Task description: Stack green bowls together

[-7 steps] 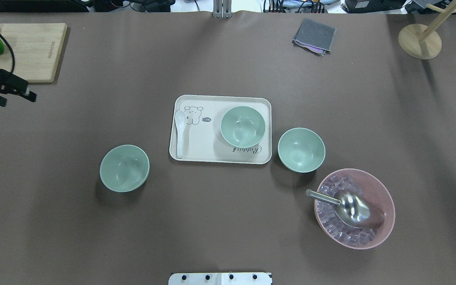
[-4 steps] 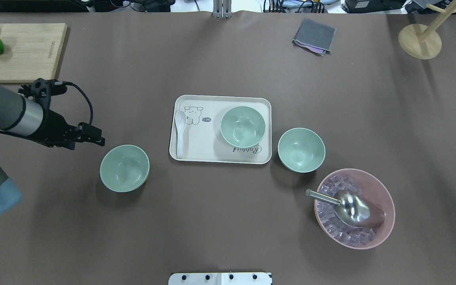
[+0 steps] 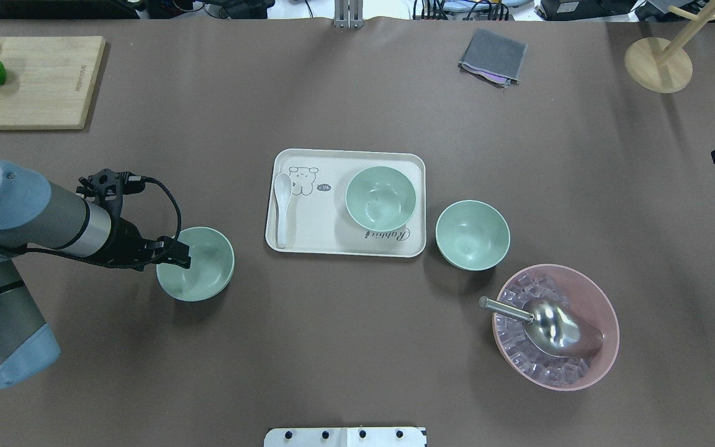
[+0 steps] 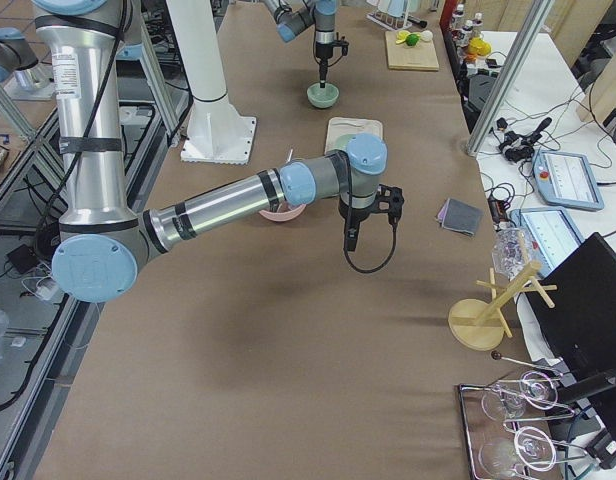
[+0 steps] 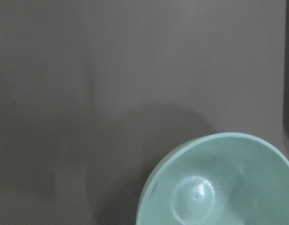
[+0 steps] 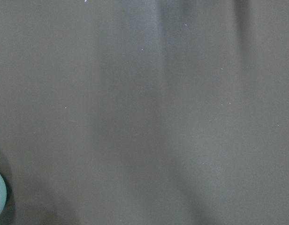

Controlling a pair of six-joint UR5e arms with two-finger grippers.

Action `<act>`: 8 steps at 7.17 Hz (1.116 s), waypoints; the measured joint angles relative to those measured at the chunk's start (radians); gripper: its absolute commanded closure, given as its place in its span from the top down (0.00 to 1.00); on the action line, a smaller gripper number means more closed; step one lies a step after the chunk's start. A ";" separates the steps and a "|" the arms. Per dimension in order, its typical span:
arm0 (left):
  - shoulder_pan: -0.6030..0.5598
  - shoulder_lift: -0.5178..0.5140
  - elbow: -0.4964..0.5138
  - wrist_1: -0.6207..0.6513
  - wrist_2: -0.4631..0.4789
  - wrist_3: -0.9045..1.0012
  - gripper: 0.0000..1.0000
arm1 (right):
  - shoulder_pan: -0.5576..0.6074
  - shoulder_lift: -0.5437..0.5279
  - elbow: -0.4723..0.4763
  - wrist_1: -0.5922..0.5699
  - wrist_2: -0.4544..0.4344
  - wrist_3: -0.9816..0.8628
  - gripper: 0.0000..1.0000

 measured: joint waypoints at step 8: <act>-0.138 -0.009 0.007 -0.033 -0.227 -0.002 0.00 | -0.153 0.119 -0.012 0.000 0.004 0.012 1.00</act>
